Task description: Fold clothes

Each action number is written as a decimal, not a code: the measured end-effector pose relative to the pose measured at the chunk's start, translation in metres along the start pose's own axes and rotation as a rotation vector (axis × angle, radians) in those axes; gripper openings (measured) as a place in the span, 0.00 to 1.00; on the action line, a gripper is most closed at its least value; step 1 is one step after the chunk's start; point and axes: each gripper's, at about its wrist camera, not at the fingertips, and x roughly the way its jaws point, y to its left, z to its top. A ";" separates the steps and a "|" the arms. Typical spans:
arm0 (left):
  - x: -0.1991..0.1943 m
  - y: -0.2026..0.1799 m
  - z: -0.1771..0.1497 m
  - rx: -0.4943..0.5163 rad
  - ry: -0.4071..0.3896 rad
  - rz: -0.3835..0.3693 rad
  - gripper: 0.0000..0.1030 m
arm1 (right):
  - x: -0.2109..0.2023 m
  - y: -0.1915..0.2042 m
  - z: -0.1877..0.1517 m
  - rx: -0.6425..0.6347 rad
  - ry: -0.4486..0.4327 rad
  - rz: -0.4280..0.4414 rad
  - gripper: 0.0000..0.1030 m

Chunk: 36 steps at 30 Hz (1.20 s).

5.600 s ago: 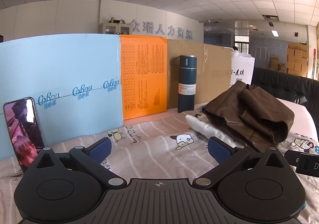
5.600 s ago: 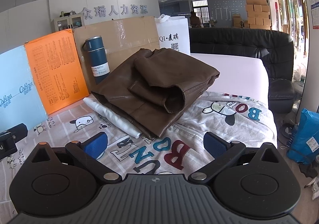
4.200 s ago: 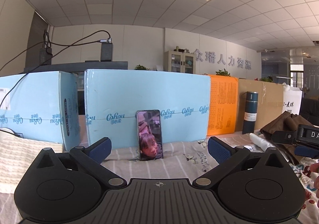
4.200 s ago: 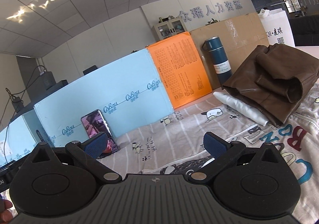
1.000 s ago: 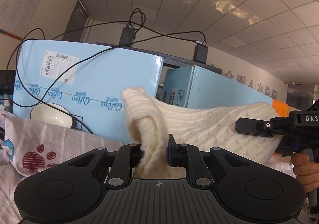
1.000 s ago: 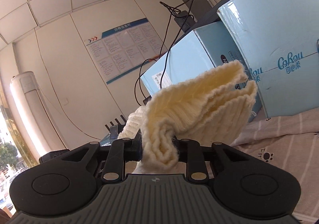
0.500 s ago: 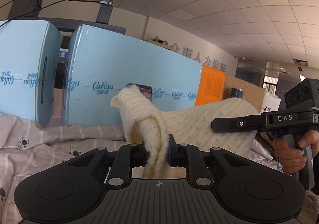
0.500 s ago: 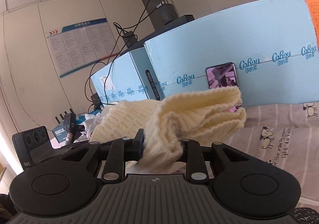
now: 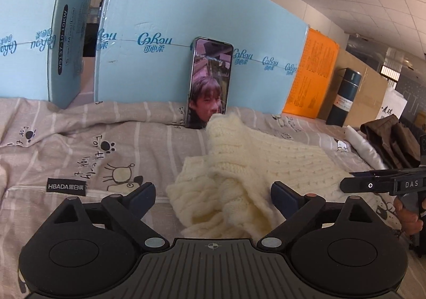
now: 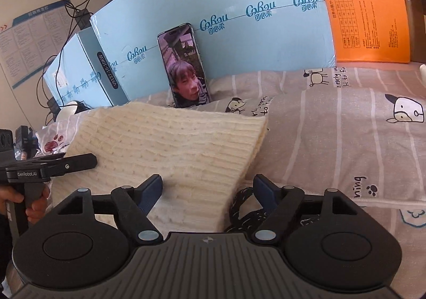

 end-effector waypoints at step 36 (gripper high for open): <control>-0.071 -0.045 0.004 0.516 -0.240 -0.658 0.08 | 0.005 -0.036 0.041 -0.282 -0.095 0.495 0.99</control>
